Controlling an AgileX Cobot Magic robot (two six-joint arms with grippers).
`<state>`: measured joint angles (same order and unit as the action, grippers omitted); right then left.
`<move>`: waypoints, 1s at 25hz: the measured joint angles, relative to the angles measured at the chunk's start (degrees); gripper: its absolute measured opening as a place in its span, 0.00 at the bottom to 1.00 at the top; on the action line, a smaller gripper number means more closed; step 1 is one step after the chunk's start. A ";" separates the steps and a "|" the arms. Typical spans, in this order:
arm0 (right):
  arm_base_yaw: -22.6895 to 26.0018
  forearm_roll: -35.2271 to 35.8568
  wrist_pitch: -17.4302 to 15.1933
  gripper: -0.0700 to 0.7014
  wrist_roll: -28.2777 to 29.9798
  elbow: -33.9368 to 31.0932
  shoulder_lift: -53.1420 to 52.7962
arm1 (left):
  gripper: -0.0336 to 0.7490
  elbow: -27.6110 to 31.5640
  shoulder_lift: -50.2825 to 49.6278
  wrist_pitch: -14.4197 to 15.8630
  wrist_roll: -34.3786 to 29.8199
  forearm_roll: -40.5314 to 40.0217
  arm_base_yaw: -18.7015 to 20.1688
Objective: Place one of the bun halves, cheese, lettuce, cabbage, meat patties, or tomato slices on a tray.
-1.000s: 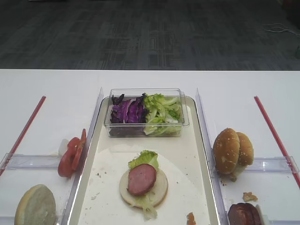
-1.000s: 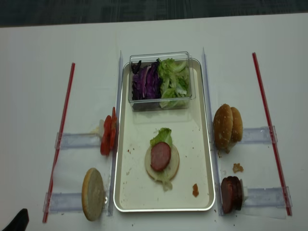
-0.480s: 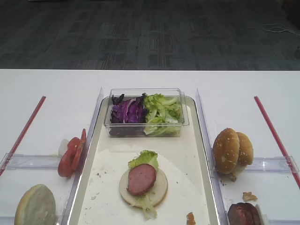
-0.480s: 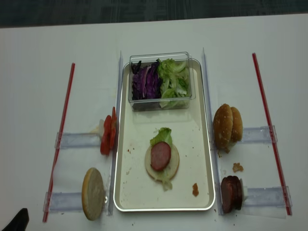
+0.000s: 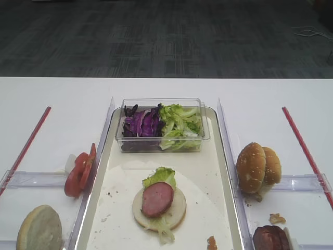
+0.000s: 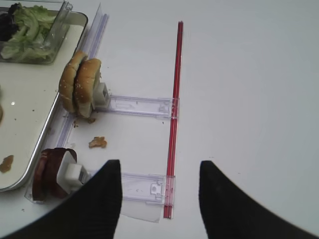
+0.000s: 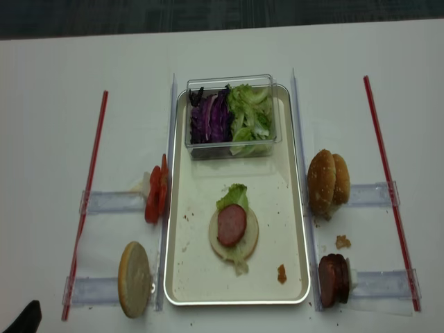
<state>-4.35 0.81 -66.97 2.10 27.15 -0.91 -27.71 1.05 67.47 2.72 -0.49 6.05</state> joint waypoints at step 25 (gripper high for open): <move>0.00 0.08 0.60 0.58 0.00 -0.14 0.00 | 0.65 0.00 0.00 0.00 0.00 0.00 0.00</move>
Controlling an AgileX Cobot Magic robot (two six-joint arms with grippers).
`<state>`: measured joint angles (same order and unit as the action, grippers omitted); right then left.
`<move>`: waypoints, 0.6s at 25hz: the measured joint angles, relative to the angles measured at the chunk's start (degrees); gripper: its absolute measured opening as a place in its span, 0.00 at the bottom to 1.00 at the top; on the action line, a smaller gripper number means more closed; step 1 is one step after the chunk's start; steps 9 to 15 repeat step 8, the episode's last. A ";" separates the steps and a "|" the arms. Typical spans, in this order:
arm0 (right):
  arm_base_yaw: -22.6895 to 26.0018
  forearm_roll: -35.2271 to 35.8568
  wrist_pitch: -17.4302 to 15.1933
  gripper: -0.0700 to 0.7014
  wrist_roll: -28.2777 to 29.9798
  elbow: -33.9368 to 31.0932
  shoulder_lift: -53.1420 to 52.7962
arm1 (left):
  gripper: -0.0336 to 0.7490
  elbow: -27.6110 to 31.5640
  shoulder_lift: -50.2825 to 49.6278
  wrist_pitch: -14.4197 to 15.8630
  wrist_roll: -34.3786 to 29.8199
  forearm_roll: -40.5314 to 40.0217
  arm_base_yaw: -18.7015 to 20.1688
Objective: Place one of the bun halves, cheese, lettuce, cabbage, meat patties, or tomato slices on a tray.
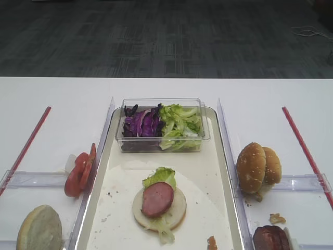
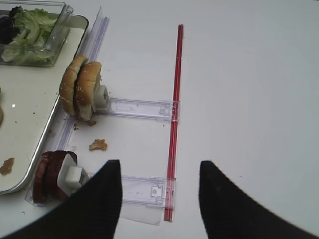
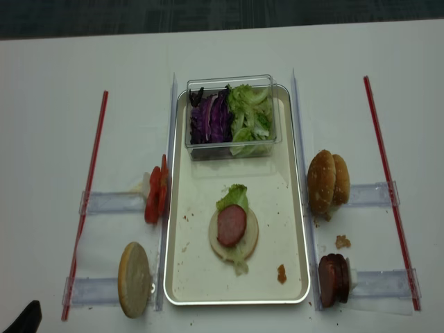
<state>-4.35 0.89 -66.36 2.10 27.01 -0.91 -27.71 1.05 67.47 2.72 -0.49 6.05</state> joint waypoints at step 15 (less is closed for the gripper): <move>0.00 0.00 0.00 0.52 0.00 0.00 0.00 | 0.65 0.00 0.00 0.00 0.00 0.00 0.00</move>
